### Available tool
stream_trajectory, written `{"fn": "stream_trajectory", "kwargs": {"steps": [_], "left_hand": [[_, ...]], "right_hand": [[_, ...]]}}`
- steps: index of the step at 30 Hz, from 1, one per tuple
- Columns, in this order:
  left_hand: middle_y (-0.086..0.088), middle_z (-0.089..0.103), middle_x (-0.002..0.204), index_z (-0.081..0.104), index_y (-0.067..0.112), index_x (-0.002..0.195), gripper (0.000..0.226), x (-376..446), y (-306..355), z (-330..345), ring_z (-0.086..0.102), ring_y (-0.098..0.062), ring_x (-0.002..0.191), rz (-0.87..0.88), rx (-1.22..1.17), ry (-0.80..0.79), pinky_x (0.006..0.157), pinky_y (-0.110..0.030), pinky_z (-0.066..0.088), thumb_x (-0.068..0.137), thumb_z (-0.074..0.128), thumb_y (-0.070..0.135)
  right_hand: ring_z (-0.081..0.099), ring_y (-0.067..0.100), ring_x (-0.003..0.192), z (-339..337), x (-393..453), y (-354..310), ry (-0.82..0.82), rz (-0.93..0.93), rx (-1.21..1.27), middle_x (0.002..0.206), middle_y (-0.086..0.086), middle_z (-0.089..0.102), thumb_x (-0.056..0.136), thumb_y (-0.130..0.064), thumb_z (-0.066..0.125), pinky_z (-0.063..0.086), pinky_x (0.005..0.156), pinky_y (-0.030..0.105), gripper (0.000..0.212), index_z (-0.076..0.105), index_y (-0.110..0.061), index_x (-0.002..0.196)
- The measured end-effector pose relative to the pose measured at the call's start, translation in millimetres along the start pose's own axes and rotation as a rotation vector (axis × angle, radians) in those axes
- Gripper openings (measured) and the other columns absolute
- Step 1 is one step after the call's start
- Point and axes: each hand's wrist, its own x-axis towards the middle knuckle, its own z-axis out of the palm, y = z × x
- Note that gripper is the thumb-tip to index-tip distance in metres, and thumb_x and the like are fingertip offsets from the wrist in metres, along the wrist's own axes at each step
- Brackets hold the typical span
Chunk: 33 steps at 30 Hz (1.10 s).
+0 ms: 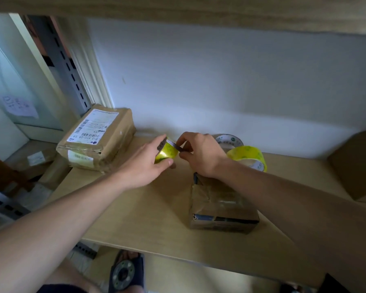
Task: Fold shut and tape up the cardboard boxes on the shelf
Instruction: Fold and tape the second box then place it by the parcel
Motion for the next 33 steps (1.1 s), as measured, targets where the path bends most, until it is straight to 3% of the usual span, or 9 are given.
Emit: {"fn": "stream_trajectory", "kwargs": {"steps": [4, 9, 13, 17, 20, 23, 28, 30, 33], "left_hand": [[0.019, 0.078, 0.103, 0.026, 0.023, 0.160, 0.073, -5, 16, -8, 0.068, -0.008, 0.113, 0.068, -0.089, 0.040, 0.104, -0.036, 0.050, 0.100, 0.065, 0.029], [-0.005, 0.080, 0.089, 0.044, 0.020, 0.144, 0.051, -18, 40, -19, 0.076, -0.028, 0.075, 0.118, -0.373, 0.007, 0.075, -0.048, 0.061, 0.099, 0.064, 0.006], [-0.015, 0.078, 0.087, 0.048, 0.014, 0.129, 0.041, -26, 51, -22, 0.075, -0.035, 0.073, 0.119, -0.508, -0.051, 0.074, -0.050, 0.063, 0.095, 0.066, -0.002], [-0.017, 0.078, 0.089, 0.049, 0.012, 0.122, 0.037, -29, 66, -19, 0.076, -0.037, 0.075, 0.133, -0.503, -0.056, 0.074, -0.048, 0.064, 0.094, 0.067, -0.002], [-0.013, 0.079, 0.093, 0.055, 0.016, 0.119, 0.032, -27, 68, -17, 0.078, -0.035, 0.075, 0.096, -0.447, -0.016, 0.072, -0.052, 0.064, 0.095, 0.069, 0.001], [-0.013, 0.079, 0.094, 0.057, 0.015, 0.113, 0.027, -27, 62, -16, 0.078, -0.035, 0.075, 0.068, -0.472, 0.034, 0.073, -0.058, 0.063, 0.095, 0.069, 0.000], [-0.017, 0.077, 0.096, 0.054, 0.014, 0.116, 0.029, -30, 68, -18, 0.077, -0.037, 0.079, 0.153, -0.506, 0.027, 0.080, -0.062, 0.060, 0.096, 0.064, -0.004], [-0.017, 0.077, 0.095, 0.053, 0.015, 0.117, 0.031, -31, 76, -12, 0.076, -0.038, 0.080, 0.202, -0.505, -0.007, 0.080, -0.061, 0.061, 0.096, 0.065, -0.004], [-0.008, 0.076, 0.090, 0.049, 0.015, 0.118, 0.033, -34, 86, -4, 0.075, -0.037, 0.077, 0.254, -0.497, -0.026, 0.069, -0.045, 0.062, 0.096, 0.066, -0.003]], "right_hand": [[0.068, 0.023, 0.095, -11, -5, -7, 0.077, -0.056, 0.067, 0.100, -0.001, 0.077, 0.095, -0.014, 0.063, 0.054, 0.081, 0.035, 0.019, 0.068, -0.021, 0.113], [0.054, 0.018, 0.072, -31, -21, -16, 0.105, -0.124, 0.081, 0.071, -0.015, 0.057, 0.096, -0.014, 0.055, 0.044, 0.070, 0.034, 0.018, 0.060, -0.020, 0.113], [0.053, 0.006, 0.062, -46, -40, -16, 0.094, -0.175, 0.092, 0.066, -0.009, 0.058, 0.098, -0.013, 0.051, 0.039, 0.056, 0.020, 0.017, 0.054, -0.023, 0.112], [0.052, 0.010, 0.063, -54, -48, -10, 0.178, -0.253, 0.035, 0.074, -0.009, 0.062, 0.096, -0.016, 0.054, 0.047, 0.064, 0.037, 0.018, 0.058, -0.022, 0.113], [0.057, 0.019, 0.069, -67, -51, -13, 0.337, -0.327, -0.054, 0.083, -0.003, 0.063, 0.098, -0.018, 0.057, 0.047, 0.065, 0.038, 0.014, 0.069, -0.016, 0.105], [0.051, 0.012, 0.067, -86, -52, -19, 0.462, -0.308, -0.003, 0.079, -0.006, 0.058, 0.098, -0.021, 0.055, 0.042, 0.064, 0.033, 0.020, 0.074, -0.015, 0.099], [0.055, -0.006, 0.068, -92, -65, -16, 0.320, -0.173, 0.158, 0.084, -0.009, 0.066, 0.098, -0.022, 0.066, 0.036, 0.064, 0.007, 0.009, 0.075, -0.021, 0.098], [0.053, -0.013, 0.071, -90, -69, -12, 0.272, -0.160, 0.166, 0.090, -0.014, 0.067, 0.097, -0.026, 0.070, 0.035, 0.065, 0.003, 0.009, 0.075, -0.025, 0.104], [0.058, -0.008, 0.076, -88, -71, -11, 0.262, -0.170, 0.182, 0.092, -0.014, 0.072, 0.092, -0.032, 0.076, 0.036, 0.067, 0.005, 0.014, 0.077, -0.027, 0.106]]}}
